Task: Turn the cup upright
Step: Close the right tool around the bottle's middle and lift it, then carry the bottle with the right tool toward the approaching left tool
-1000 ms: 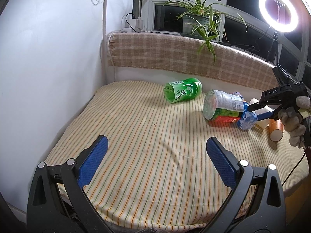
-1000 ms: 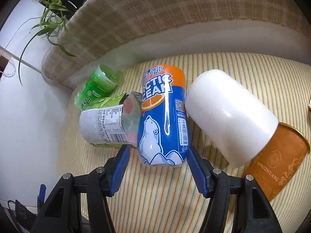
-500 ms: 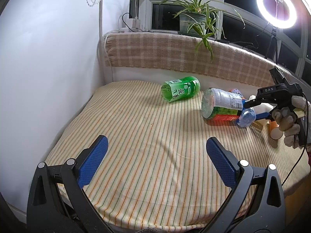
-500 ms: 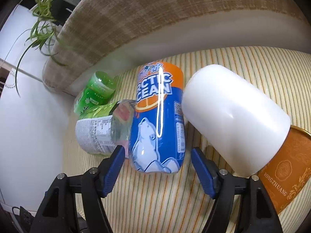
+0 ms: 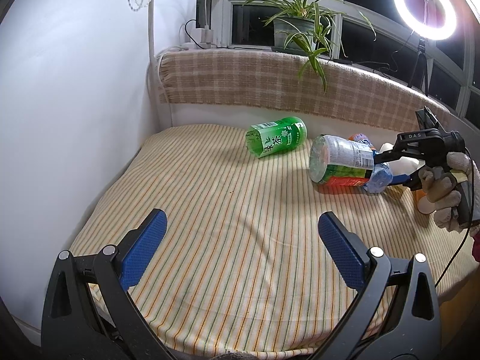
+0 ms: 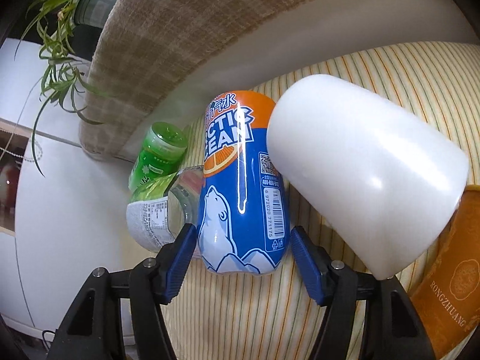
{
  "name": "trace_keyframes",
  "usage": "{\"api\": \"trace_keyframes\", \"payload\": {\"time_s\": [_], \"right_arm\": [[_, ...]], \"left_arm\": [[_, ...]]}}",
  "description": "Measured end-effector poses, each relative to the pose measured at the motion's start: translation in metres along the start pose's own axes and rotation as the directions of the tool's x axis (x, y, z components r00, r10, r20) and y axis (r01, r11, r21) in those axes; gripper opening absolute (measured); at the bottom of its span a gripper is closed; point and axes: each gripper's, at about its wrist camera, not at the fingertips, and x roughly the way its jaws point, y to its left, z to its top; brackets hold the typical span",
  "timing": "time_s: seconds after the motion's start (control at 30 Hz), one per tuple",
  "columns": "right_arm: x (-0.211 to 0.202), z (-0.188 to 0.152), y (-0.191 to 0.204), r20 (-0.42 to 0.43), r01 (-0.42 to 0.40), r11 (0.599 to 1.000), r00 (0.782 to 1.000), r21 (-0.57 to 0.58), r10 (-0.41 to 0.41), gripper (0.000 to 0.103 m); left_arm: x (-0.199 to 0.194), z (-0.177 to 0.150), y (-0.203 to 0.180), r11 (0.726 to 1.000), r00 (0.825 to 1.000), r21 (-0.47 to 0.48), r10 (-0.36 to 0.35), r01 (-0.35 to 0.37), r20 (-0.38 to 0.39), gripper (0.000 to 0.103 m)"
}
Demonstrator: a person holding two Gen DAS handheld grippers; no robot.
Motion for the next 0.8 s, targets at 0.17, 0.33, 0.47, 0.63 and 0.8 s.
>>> {"api": "trace_keyframes", "payload": {"time_s": [0.17,0.33,0.47,0.63,0.8], "right_arm": [[-0.012,-0.007,-0.002,0.016,0.003,1.0,1.0,-0.016,-0.003,0.066],[-0.023,-0.016,0.0,0.031,0.007,0.999,0.999,-0.033,-0.006,0.066],[-0.032,-0.029,-0.003,0.043,0.009,1.0,0.999,-0.028,-0.007,0.066],[-0.045,-0.05,-0.004,0.063,0.006,1.0,0.998,-0.025,-0.005,0.066],[-0.058,-0.076,-0.002,0.09,0.005,1.0,0.996,-0.025,-0.003,0.066]], "left_arm": [[0.0,0.001,-0.002,1.0,1.0,0.002,-0.001,0.001,0.003,0.103],[-0.001,0.002,-0.006,1.0,1.0,0.005,-0.013,0.013,0.004,0.103],[-0.003,0.003,-0.008,1.0,1.0,0.008,-0.021,0.021,0.008,0.103],[-0.006,0.002,-0.011,1.0,0.999,0.009,-0.03,0.03,0.016,0.103],[-0.011,0.0,-0.018,0.999,0.999,0.013,-0.047,0.047,0.02,0.103]]}}
